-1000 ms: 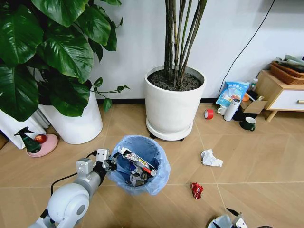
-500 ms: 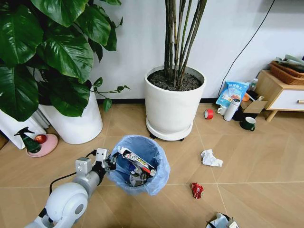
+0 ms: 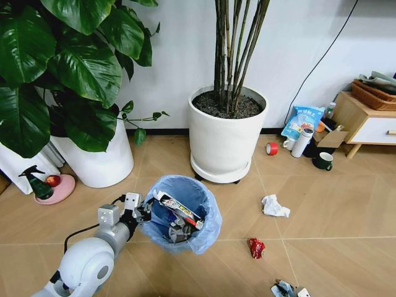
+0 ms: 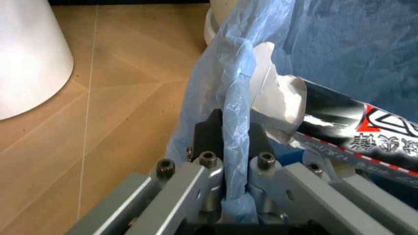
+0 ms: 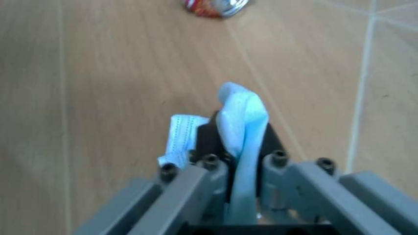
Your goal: Pick up the trash bin and place the garbage on the floor into it.
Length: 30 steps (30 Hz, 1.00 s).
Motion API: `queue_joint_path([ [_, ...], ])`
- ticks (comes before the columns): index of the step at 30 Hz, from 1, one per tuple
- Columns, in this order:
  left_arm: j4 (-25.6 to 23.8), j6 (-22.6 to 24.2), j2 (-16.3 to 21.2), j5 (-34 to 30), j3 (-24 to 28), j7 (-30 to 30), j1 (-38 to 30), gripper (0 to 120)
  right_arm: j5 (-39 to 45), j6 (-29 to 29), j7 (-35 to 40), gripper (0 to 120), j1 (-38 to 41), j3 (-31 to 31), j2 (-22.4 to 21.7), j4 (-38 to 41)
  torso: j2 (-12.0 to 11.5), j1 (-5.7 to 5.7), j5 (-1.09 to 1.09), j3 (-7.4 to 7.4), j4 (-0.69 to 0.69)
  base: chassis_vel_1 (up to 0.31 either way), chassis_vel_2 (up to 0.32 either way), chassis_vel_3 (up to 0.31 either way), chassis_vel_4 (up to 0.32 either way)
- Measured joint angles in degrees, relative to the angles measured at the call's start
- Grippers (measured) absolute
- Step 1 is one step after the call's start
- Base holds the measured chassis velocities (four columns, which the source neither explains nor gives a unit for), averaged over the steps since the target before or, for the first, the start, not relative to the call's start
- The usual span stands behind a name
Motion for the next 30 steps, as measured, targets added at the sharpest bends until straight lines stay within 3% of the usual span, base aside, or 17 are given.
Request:
queue_joint_path([
  [10,0.59,-0.07,-0.18,0.80,0.49,0.35,-0.69,0,5.66,-1.29,1.45,0,-1.61,2.95,-0.26,9.93,0.00,0.00,-0.01,0.00,0.00,0.000,0.000,0.000,0.000],
  [13,1.19,-0.06,0.18,0.51,0.80,0.40,-1.33,0,9.65,-4.37,1.85,0,-1.79,4.69,-2.54,19.71,0.00,0.00,-0.01,0.00,-0.02,0.000,0.000,0.000,0.000],
  [14,1.19,-0.06,0.18,0.51,0.80,0.40,-1.33,0,9.65,-4.37,1.85,0,-1.79,4.69,-2.54,19.71,0.00,0.00,-0.01,0.00,-0.02,0.000,0.000,0.000,0.000],
  [17,2.07,0.28,1.16,-0.53,1.18,0.38,-2.10,0,14.71,-8.55,3.44,0,1.32,3.78,-7.51,30.31,0.00,0.00,-0.03,0.00,0.00,0.000,0.000,0.000,0.000],
  [19,2.45,0.41,1.50,-0.96,1.35,0.30,-2.53,0,15.81,-9.65,4.00,0,2.64,2.83,-9.08,32.48,0.00,0.00,-0.02,0.00,0.00,0.000,0.000,0.000,0.000],
  [22,3.06,0.74,2.43,-2.25,1.19,-0.23,-2.67,0,22.37,-15.15,8.64,0,10.32,-5.82,-15.54,38.15,0.00,0.00,-0.01,0.01,0.02,0.000,0.000,0.000,0.000],
  [24,3.44,0.85,2.76,-2.82,1.29,-0.58,-3.09,0,24.34,-16.87,9.97,0,12.79,-8.80,-17.01,39.46,-0.01,0.00,0.05,0.01,0.04,0.000,0.000,0.000,0.000],
  [28,4.91,1.26,3.68,-3.93,2.36,-0.68,-5.54,0,28.47,-21.05,13.06,0,18.65,-15.50,-19.65,42.99,-0.01,0.00,-0.05,0.01,0.02,0.000,0.000,0.000,0.000],
  [30,5.99,1.53,4.61,-4.71,3.07,-0.43,-6.96,0,31.59,-23.45,15.23,0,24.52,-21.47,-21.18,45.34,-0.01,0.00,0.00,0.01,0.00,0.000,0.000,0.000,0.000],
])
